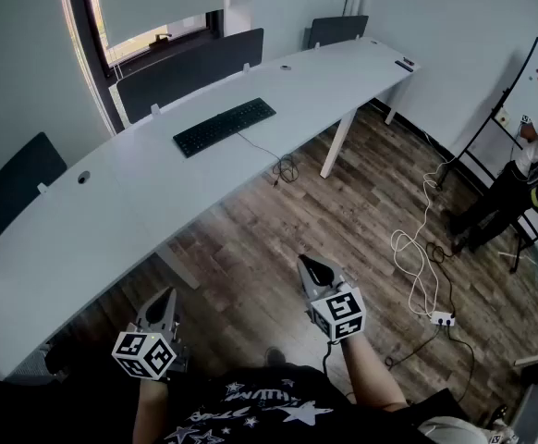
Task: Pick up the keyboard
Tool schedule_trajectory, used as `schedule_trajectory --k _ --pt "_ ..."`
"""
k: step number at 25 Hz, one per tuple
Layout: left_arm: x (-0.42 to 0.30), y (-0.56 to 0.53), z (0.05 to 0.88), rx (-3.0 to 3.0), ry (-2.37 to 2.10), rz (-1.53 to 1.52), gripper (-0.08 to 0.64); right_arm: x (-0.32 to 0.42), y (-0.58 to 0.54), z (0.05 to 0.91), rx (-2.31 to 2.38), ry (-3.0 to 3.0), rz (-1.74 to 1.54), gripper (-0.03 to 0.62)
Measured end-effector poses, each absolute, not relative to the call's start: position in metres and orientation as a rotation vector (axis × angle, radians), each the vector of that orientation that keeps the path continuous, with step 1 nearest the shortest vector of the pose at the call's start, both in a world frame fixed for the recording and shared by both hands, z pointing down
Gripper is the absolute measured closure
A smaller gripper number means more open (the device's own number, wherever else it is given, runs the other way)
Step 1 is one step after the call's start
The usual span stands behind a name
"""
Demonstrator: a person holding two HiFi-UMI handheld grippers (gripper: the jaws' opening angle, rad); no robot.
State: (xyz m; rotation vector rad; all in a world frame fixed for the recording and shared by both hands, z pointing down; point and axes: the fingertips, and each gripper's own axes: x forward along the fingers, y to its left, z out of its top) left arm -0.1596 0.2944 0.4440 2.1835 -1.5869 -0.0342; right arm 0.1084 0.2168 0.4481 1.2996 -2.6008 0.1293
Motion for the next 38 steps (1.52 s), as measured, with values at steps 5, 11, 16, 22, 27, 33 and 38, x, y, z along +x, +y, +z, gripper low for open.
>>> schedule_trajectory --k 5,11,16,22,27,33,38 --pt "-0.157 0.295 0.442 2.197 -1.577 -0.023 0.551 0.127 0.217 0.448 1.351 -2.535 0.064 0.589" --pt "-0.141 0.298 0.436 2.246 -1.549 -0.014 0.551 0.143 0.222 0.447 1.402 -2.545 0.107 0.589" --pt "-0.127 0.3 0.433 2.248 -1.561 -0.014 0.551 0.149 0.228 0.449 1.378 -2.55 0.057 0.589" --pt "-0.116 0.274 0.42 2.268 -1.717 0.003 0.551 0.175 0.221 0.445 1.444 -2.605 0.107 0.589" --pt "-0.097 0.256 0.411 2.254 -1.827 0.016 0.551 0.208 0.221 0.448 1.449 -2.647 0.144 0.588" --pt "-0.078 0.249 0.415 2.256 -1.821 0.041 0.551 0.227 0.21 0.469 1.446 -2.632 0.23 0.588" --pt "-0.091 0.234 0.425 2.235 -1.822 0.074 0.551 0.212 0.196 0.476 1.439 -2.627 0.255 0.588"
